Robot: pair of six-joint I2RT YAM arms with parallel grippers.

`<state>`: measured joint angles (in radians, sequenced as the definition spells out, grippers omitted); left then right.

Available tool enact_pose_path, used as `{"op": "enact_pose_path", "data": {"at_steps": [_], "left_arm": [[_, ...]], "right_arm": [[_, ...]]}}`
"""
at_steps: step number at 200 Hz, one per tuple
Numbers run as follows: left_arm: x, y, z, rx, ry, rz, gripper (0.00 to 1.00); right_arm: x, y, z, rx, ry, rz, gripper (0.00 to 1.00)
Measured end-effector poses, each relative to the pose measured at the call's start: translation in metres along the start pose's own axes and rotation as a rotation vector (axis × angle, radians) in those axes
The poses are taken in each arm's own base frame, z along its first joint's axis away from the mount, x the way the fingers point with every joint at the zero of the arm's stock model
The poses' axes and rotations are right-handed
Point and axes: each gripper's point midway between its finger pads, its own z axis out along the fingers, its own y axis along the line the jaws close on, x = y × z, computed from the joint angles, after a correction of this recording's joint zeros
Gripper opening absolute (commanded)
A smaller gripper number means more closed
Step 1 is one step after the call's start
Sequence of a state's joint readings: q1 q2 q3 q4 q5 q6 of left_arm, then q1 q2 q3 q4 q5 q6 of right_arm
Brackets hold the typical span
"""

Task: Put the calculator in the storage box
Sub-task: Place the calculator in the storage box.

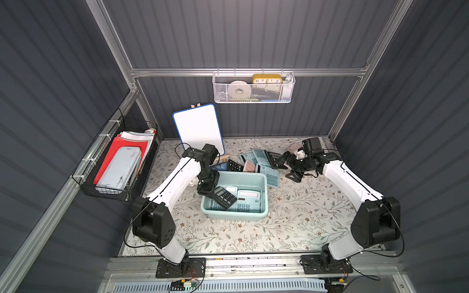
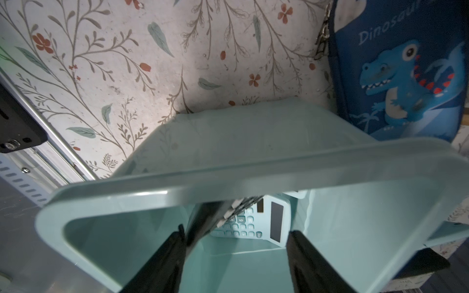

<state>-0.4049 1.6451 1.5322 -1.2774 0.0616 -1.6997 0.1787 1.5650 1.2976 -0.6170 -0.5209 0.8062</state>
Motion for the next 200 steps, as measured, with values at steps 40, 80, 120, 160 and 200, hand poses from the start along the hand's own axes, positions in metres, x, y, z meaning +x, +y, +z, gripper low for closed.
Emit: {"op": "enact_pose_path", "data": {"at_steps": [40, 80, 120, 160, 200], "left_arm": [[0.010, -0.003, -0.021, 0.009, 0.047, 0.016, 0.77], [0.017, -0.006, -0.040, -0.011, 0.075, 0.088, 0.78], [0.023, -0.050, -0.053, 0.026, 0.077, 0.315, 0.80], [0.024, -0.088, -0.056, 0.085, 0.045, 0.580, 0.88], [0.012, -0.056, -0.067, 0.066, 0.020, 0.673, 0.99]], "right_arm": [[-0.001, 0.004, -0.002, -0.008, -0.002, -0.005, 0.99], [0.001, 0.006, -0.001, -0.014, 0.017, -0.002, 0.99], [0.009, 0.010, -0.002, -0.025, 0.054, -0.021, 0.97], [0.030, 0.041, -0.006, -0.050, 0.089, -0.171, 0.93], [0.082, 0.071, 0.002, -0.048, 0.164, -0.413, 0.70]]}}
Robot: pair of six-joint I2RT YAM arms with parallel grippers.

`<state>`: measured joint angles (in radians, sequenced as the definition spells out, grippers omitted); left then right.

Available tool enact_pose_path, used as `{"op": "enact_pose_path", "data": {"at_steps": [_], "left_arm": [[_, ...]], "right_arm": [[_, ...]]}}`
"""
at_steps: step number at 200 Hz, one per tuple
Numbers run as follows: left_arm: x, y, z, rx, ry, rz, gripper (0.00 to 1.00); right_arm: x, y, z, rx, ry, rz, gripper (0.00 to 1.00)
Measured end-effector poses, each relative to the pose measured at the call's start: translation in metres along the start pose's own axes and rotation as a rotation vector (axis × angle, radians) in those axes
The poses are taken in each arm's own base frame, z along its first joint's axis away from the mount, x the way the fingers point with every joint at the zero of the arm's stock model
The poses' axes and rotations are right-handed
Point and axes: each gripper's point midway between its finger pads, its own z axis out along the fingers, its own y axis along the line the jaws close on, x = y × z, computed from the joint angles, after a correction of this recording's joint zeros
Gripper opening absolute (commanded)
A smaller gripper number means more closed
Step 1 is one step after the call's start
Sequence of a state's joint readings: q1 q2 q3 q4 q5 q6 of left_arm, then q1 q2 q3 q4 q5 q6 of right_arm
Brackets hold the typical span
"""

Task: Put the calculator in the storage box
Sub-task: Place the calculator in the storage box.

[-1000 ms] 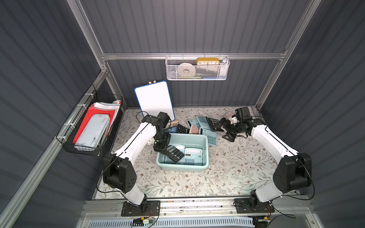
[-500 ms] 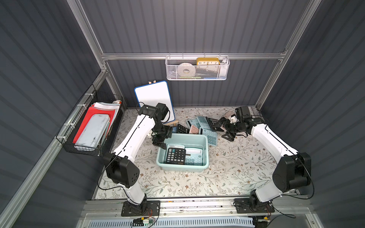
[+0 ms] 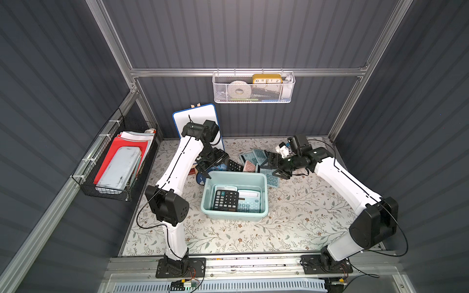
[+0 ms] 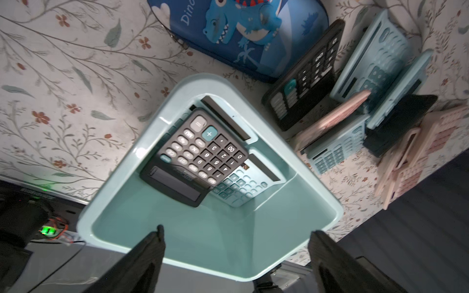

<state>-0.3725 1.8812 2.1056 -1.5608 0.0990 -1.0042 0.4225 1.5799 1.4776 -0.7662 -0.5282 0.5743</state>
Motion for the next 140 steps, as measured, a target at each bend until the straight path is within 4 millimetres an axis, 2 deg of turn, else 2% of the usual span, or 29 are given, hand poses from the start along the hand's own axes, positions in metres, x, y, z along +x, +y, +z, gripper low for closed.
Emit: {"op": "enact_pose_path", "data": {"at_steps": [21, 50, 72, 94, 140], "left_arm": [[-0.003, 0.016, -0.015, 0.023, -0.057, 0.018, 0.99], [-0.017, 0.029, -0.036, 0.097, -0.153, 0.042, 1.00], [-0.025, 0.036, -0.036, 0.126, -0.204, 0.062, 1.00], [-0.031, 0.043, -0.027, 0.120, -0.231, 0.076, 1.00], [-0.047, 0.073, -0.003, 0.097, -0.253, 0.019, 0.99]], "right_arm": [[0.021, 0.022, 0.014, 0.014, 0.054, -0.127, 0.54], [0.047, 0.032, 0.045, 0.070, 0.145, -0.274, 0.42], [0.065, 0.025, 0.073, 0.142, 0.221, -0.365, 0.33], [0.081, 0.009, 0.098, 0.220, 0.291, -0.431, 0.26], [0.101, -0.018, 0.129, 0.360, 0.373, -0.573, 0.13]]}}
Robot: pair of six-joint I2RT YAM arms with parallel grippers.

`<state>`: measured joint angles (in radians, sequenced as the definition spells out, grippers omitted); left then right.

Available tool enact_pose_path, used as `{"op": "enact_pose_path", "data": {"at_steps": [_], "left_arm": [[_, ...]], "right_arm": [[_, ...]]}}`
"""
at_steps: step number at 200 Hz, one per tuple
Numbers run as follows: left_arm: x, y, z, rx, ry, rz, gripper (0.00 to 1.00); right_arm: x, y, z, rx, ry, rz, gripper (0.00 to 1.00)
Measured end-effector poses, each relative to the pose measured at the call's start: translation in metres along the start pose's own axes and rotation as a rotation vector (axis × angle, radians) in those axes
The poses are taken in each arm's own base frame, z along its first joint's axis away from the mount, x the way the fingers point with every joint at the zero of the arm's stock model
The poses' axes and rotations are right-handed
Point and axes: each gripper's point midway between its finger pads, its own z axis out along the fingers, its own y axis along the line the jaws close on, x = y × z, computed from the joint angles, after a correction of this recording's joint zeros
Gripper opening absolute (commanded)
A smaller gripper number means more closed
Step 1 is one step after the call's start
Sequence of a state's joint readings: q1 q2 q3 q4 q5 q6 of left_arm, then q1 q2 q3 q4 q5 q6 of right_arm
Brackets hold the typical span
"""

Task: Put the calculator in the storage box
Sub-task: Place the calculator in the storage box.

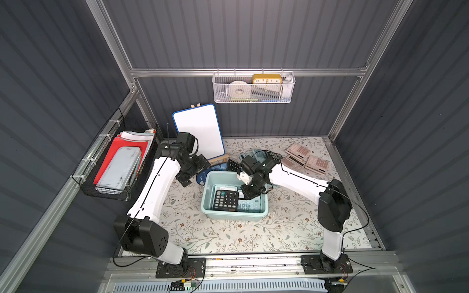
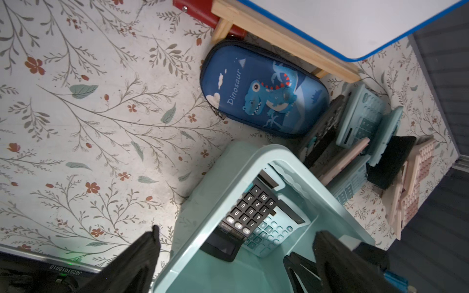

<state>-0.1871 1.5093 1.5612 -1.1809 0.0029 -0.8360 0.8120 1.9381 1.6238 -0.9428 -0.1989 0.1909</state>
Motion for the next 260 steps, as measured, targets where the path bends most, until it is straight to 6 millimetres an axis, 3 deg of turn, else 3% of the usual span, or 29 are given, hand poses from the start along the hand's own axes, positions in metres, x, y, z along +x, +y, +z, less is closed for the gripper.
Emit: {"op": "enact_pose_path", "data": {"at_steps": [58, 158, 230, 243, 260], "left_arm": [[0.006, 0.027, 0.018, 0.038, 0.030, -0.075, 0.99], [0.015, 0.012, 0.034, 0.145, 0.100, -0.073, 0.99], [0.015, 0.008, 0.036, 0.151, 0.120, -0.075, 0.99], [0.012, 0.004, 0.031, 0.154, 0.115, -0.072, 0.99], [0.002, -0.005, 0.018, 0.166, 0.084, -0.060, 0.99]], "right_arm": [[0.015, 0.003, 0.035, 0.080, 0.086, -0.129, 0.12], [0.002, 0.017, 0.067, 0.045, 0.081, -0.195, 0.19], [-0.007, 0.031, 0.058, -0.017, 0.046, -0.197, 0.25], [-0.011, 0.032, 0.045, -0.021, 0.012, -0.195, 0.29], [-0.022, 0.034, 0.013, -0.032, -0.067, -0.178, 0.34]]}}
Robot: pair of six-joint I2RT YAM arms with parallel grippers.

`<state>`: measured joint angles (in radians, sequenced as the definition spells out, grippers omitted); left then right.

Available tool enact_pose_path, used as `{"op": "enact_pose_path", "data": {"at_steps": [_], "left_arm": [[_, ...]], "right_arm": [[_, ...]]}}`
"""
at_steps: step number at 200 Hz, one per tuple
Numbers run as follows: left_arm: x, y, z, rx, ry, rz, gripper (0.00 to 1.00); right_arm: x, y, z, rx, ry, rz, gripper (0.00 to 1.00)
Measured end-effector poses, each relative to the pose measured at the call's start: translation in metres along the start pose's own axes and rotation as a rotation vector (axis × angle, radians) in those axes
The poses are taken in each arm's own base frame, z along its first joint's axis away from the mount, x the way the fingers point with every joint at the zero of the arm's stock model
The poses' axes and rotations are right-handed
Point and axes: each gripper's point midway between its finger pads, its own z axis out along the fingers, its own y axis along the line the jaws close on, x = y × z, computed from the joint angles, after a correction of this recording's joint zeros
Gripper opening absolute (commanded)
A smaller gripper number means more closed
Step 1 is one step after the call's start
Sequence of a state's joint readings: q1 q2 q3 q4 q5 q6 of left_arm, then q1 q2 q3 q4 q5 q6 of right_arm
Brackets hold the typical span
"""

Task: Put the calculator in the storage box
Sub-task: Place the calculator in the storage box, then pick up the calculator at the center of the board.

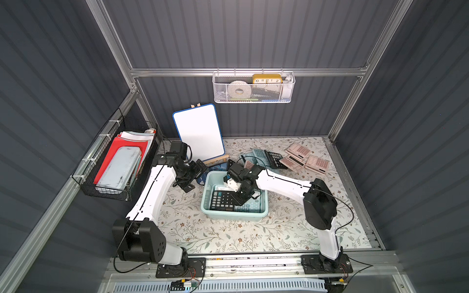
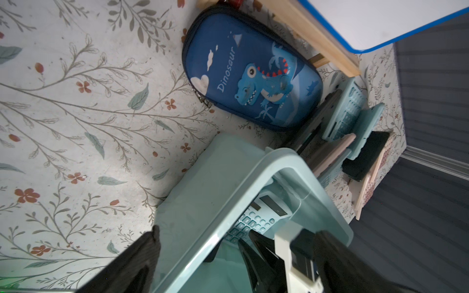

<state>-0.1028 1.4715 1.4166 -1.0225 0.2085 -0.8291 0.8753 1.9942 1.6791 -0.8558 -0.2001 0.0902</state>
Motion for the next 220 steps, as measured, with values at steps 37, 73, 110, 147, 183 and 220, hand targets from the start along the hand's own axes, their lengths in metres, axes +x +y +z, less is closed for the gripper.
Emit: {"op": "enact_pose_path", "data": {"at_steps": [37, 73, 110, 147, 183, 220], "left_arm": [[-0.019, -0.025, -0.028, 0.041, -0.087, 0.047, 0.99], [-0.029, -0.034, -0.029, 0.043, -0.103, 0.071, 0.99], [-0.033, -0.031, -0.014, 0.012, -0.074, 0.070, 0.99], [-0.042, -0.039, -0.010, 0.020, -0.080, 0.073, 0.99], [-0.046, -0.046, -0.007, 0.035, -0.074, 0.075, 0.99], [-0.047, -0.049, -0.005, 0.046, -0.067, 0.077, 0.99]], "right_arm": [[-0.029, -0.015, -0.076, 0.001, -0.187, 0.050, 0.47], [-0.036, -0.046, -0.116, 0.023, -0.278, 0.159, 0.68], [-0.033, -0.091, -0.139, 0.074, -0.350, 0.287, 0.99], [-0.032, -0.141, -0.154, 0.134, -0.413, 0.462, 0.99], [-0.024, -0.188, -0.165, 0.153, -0.460, 0.688, 0.99], [0.005, -0.244, -0.162, 0.084, -0.478, 0.990, 0.99]]}}
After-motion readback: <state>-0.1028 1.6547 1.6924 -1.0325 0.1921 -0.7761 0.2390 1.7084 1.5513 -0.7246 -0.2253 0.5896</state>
